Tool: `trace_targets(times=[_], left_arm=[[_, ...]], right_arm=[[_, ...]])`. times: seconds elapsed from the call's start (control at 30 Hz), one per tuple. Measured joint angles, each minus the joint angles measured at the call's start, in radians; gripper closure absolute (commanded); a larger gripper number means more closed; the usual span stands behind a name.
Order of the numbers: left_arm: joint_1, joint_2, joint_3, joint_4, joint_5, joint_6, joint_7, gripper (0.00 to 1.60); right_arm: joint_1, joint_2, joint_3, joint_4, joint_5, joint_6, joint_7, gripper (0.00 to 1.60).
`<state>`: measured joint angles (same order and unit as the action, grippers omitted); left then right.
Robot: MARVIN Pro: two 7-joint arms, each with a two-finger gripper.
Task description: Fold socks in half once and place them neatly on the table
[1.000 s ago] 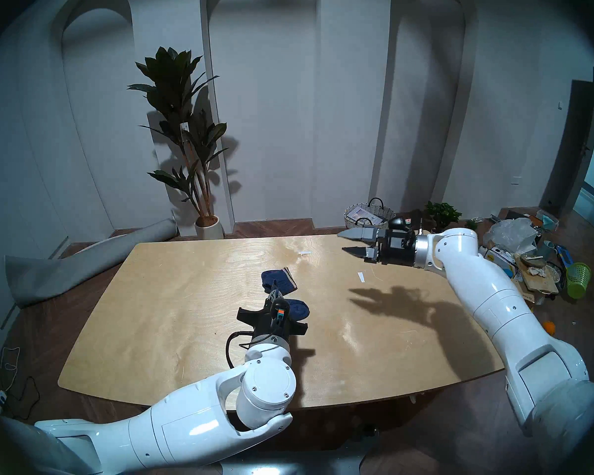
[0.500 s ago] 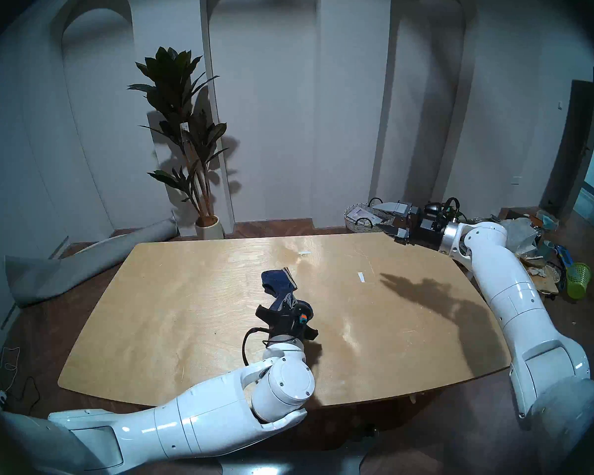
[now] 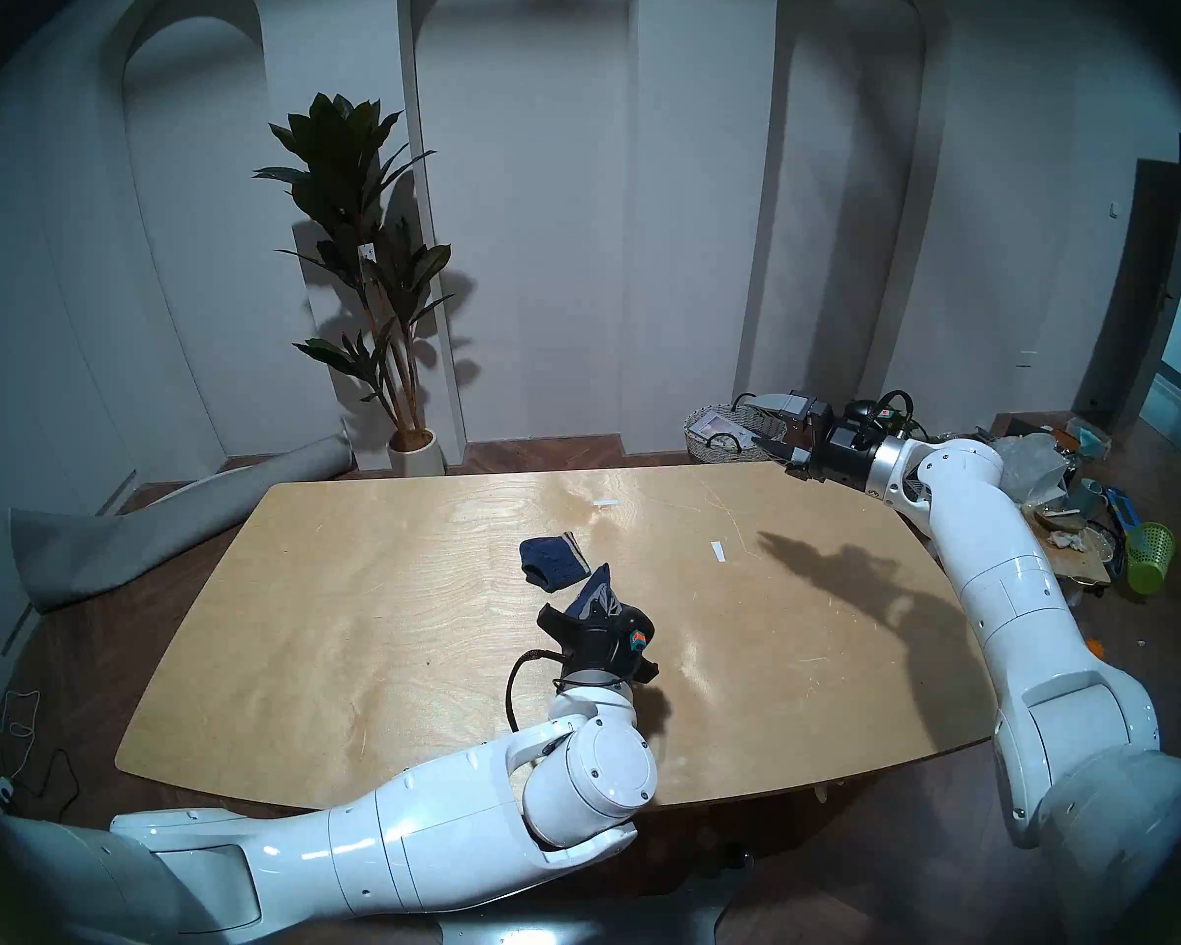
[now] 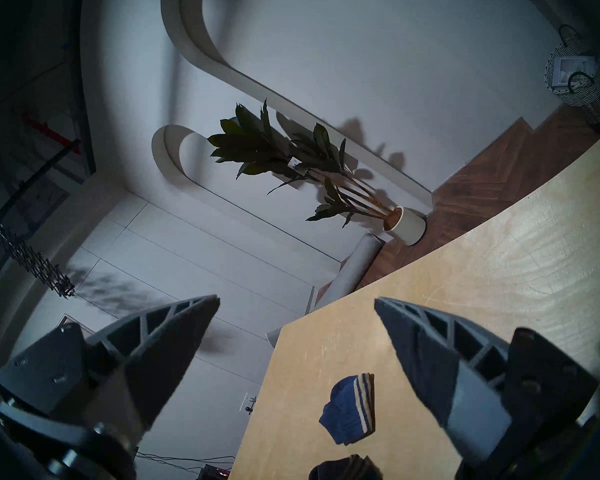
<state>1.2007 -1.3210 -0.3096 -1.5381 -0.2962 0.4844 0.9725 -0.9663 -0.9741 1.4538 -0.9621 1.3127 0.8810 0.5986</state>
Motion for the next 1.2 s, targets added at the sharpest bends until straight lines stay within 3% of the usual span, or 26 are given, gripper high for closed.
trace_targets(times=[0.03,0.07,0.17,0.23,0.27,0.33,0.37,0.4,0.43,0.47,0.5,0.97,1.2], left_arm=[[0.000,0.000,0.002,0.000,0.000,0.001,-0.001,1.11],[0.000,-0.001,0.004,0.000,0.000,0.002,-0.003,1.22],[0.000,-0.001,0.010,-0.004,-0.004,0.006,-0.017,1.22],[0.000,-0.001,0.012,-0.007,-0.007,0.007,-0.027,1.20],[0.000,-0.001,0.014,-0.010,-0.010,0.007,-0.037,1.05],[0.000,-0.001,0.015,-0.013,-0.012,0.007,-0.044,1.04],[0.000,-0.002,0.016,-0.016,-0.017,0.007,-0.055,0.80],[0.000,-0.002,0.016,-0.019,-0.022,0.007,-0.063,0.43],[0.000,-0.002,0.017,-0.020,-0.025,0.007,-0.067,0.43],[0.000,-0.002,0.017,-0.021,-0.029,0.007,-0.071,0.04],[0.000,-0.002,0.018,-0.023,-0.035,0.007,-0.079,0.01],[0.003,-0.002,0.006,-0.056,-0.067,-0.006,-0.092,0.00],[0.003,0.010,-0.073,-0.153,-0.066,-0.086,-0.033,0.00]], right_arm=[[0.001,-0.001,0.000,0.002,0.000,-0.001,-0.001,0.00],[0.003,-0.002,0.000,0.004,0.000,-0.002,-0.003,0.00],[0.010,-0.006,0.000,0.015,-0.001,-0.008,-0.003,0.00],[0.014,-0.008,-0.001,0.021,-0.003,-0.011,-0.001,0.00],[0.018,-0.010,-0.002,0.027,-0.004,-0.014,0.001,0.00],[0.021,-0.011,-0.002,0.031,-0.005,-0.016,0.003,0.00],[0.024,-0.012,-0.003,0.037,-0.006,-0.019,0.006,0.00],[0.027,-0.013,-0.004,0.042,-0.007,-0.022,0.008,0.00],[0.028,-0.013,-0.005,0.045,-0.008,-0.023,0.009,0.00],[0.029,-0.013,-0.006,0.048,-0.009,-0.024,0.011,0.00],[0.033,-0.013,-0.008,0.056,-0.013,-0.027,0.014,0.00],[0.069,-0.011,-0.025,0.144,-0.070,-0.061,0.050,0.00],[0.087,-0.012,-0.018,0.164,-0.082,-0.077,0.052,0.00]])
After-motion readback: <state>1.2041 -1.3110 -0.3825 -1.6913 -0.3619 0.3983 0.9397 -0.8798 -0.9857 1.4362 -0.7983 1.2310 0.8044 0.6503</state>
